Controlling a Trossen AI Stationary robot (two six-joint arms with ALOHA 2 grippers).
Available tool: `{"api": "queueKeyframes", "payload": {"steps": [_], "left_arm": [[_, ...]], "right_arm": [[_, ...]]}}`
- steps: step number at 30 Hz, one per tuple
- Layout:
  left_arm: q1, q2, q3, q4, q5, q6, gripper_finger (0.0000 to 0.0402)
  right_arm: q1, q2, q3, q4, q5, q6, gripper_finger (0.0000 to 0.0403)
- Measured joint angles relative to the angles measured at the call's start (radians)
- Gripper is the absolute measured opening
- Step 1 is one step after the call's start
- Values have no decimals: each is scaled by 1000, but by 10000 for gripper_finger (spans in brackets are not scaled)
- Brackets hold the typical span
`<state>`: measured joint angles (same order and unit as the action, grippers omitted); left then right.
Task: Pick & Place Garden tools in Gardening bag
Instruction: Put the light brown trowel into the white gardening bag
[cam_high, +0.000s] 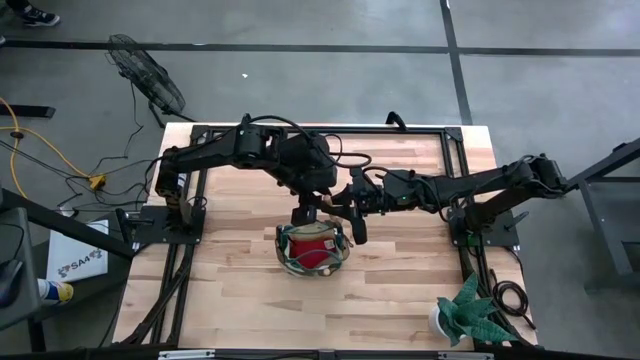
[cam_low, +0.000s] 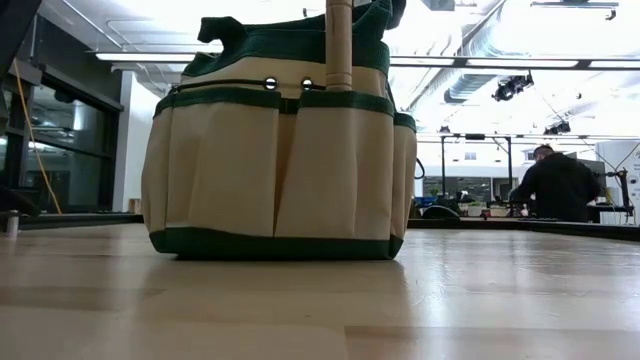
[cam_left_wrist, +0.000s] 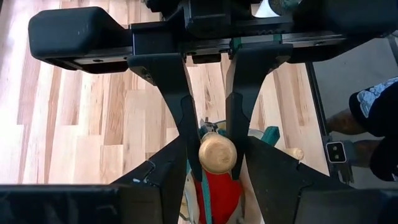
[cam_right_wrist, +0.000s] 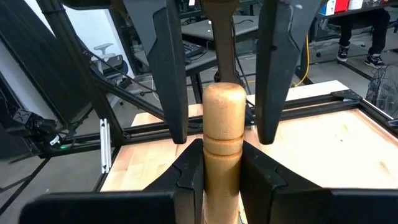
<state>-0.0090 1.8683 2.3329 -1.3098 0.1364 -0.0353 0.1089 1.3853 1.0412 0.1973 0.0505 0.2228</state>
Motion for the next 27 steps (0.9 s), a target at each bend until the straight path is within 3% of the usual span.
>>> {"api": "queueKeyframes", "payload": {"steps": [4, 11, 27], "left_arm": [[0, 0, 0, 0, 1, -1, 136], [0, 0, 0, 1, 14, -4, 62], [1, 0, 0, 11, 53, -2, 61]], "right_arm": [[0, 0, 0, 0, 0, 8, 60], [0, 0, 0, 0, -1, 7, 60], [3, -1, 0, 1, -6, 24, 66]]}}
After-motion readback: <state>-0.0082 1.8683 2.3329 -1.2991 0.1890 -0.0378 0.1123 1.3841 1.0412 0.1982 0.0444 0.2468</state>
